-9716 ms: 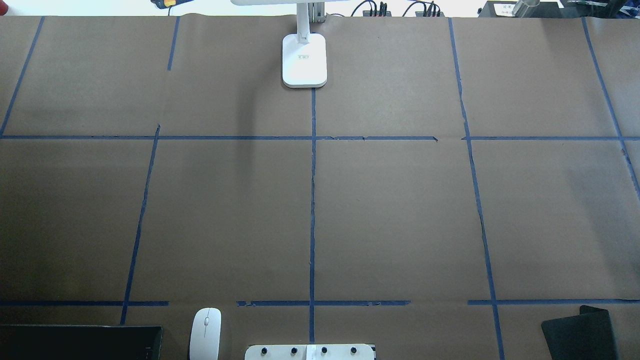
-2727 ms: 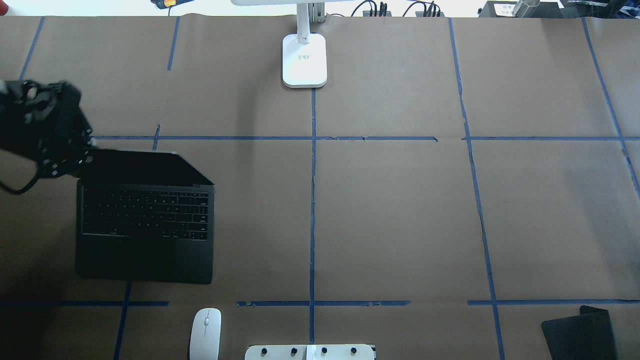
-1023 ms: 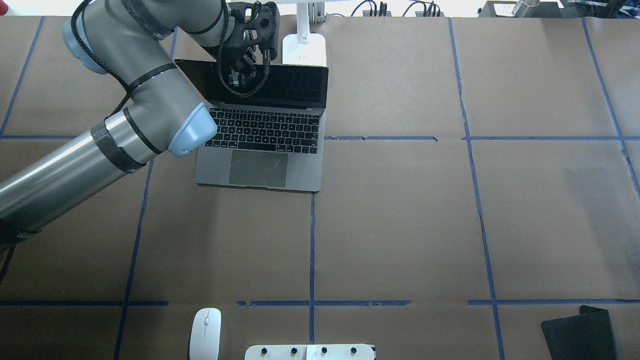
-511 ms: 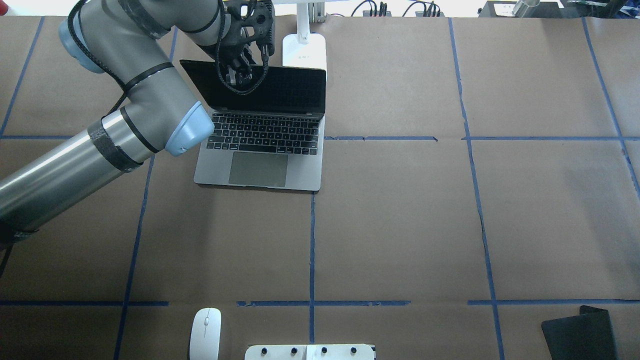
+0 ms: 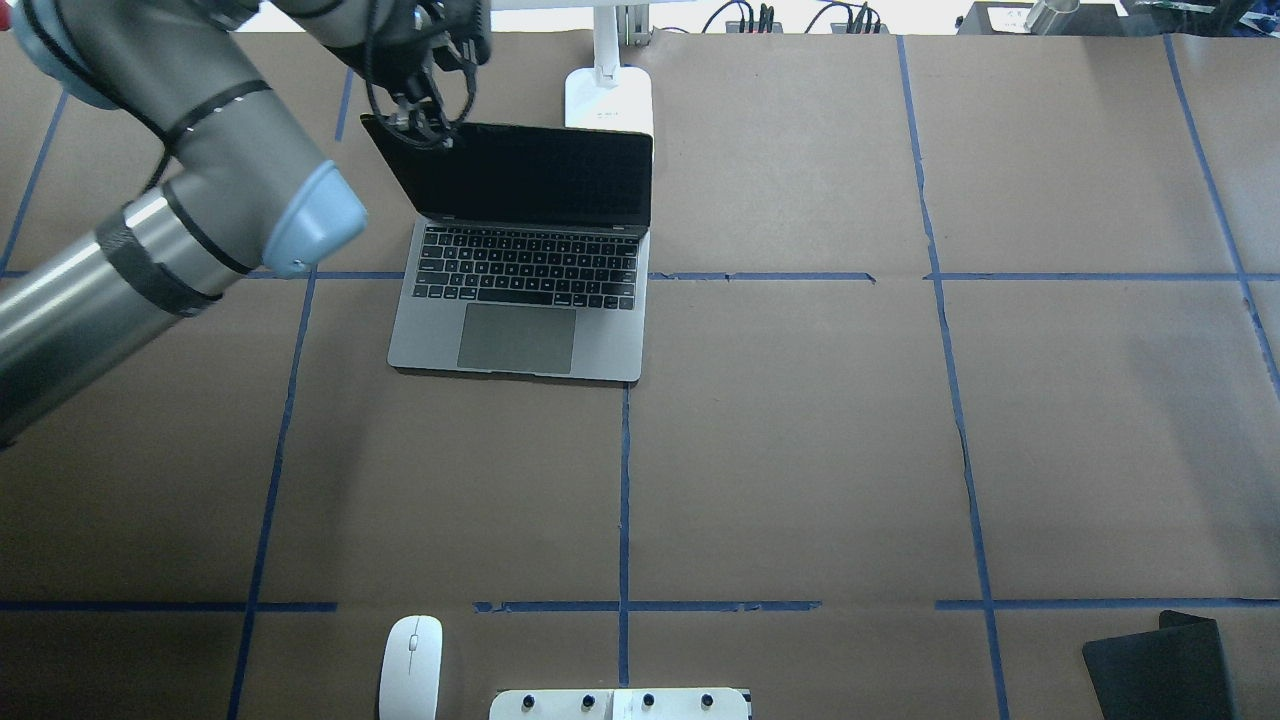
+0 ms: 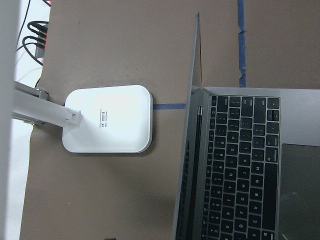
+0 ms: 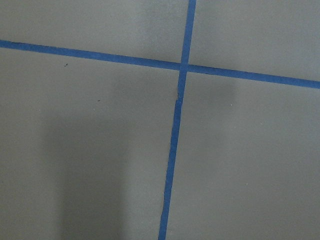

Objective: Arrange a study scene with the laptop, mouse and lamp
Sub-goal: 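Withdraw the left gripper away from the laptop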

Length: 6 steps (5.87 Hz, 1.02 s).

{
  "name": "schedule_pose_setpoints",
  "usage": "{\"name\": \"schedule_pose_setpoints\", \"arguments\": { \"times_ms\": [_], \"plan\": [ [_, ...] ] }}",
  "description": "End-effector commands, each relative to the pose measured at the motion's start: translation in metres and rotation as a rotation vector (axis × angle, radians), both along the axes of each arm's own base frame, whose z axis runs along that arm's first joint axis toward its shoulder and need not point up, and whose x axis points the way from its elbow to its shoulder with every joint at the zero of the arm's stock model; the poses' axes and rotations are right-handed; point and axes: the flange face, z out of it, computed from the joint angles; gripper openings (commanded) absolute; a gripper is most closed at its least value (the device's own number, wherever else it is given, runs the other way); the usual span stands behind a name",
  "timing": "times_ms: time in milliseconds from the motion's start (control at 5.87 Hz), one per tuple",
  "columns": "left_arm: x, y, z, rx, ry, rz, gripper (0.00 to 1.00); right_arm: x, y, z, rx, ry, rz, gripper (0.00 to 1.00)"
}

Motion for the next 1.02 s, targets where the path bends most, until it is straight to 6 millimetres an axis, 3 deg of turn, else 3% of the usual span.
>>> {"name": "schedule_pose_setpoints", "arguments": {
  "times_ms": [0, 170, 341, 511, 682, 852],
  "plan": [
    [-0.043, 0.001, 0.052, -0.071, -0.013, -0.018, 0.89, -0.002, -0.006, -0.013, 0.030, -0.002, -0.005, 1.00],
    [-0.053, 0.013, 0.089, -0.150, -0.063, -0.023, 0.99, -0.004, -0.008, -0.022, 0.043, -0.008, -0.008, 1.00],
    [-0.067, 0.013, 0.104, -0.249, -0.125, -0.041, 0.99, -0.006, -0.008, -0.027, 0.050, -0.012, -0.009, 1.00],
    [-0.083, 0.011, 0.123, -0.370, -0.195, -0.067, 1.00, -0.016, -0.009, -0.050, 0.067, -0.021, -0.001, 1.00],
    [-0.120, 0.012, 0.163, -0.462, -0.223, -0.118, 1.00, -0.030, -0.007, -0.074, 0.071, -0.038, 0.011, 1.00],
    [-0.170, 0.021, 0.222, -0.661, -0.178, -0.224, 1.00, -0.056, -0.015, -0.101, 0.056, -0.062, 0.025, 1.00]
  ]
}}
